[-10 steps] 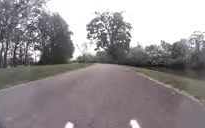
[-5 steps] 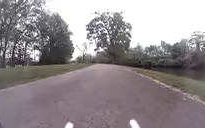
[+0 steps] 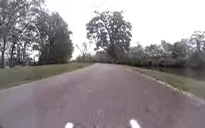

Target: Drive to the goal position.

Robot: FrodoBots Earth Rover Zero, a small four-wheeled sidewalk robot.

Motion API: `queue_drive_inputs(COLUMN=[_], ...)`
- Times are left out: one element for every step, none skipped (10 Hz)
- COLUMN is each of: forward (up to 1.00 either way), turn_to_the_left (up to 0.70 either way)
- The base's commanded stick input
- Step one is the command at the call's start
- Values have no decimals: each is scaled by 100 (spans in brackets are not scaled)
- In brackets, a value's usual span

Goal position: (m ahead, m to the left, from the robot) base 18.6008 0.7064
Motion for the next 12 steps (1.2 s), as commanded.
queue_drive_inputs(forward=[70, 70, 70, 70, 70, 70, 70, 70, 70, 70, 70, 70], turn_to_the_left=[0, 0, 0, 0, 0, 0, 0, 0, 0, 0, 0, 0])
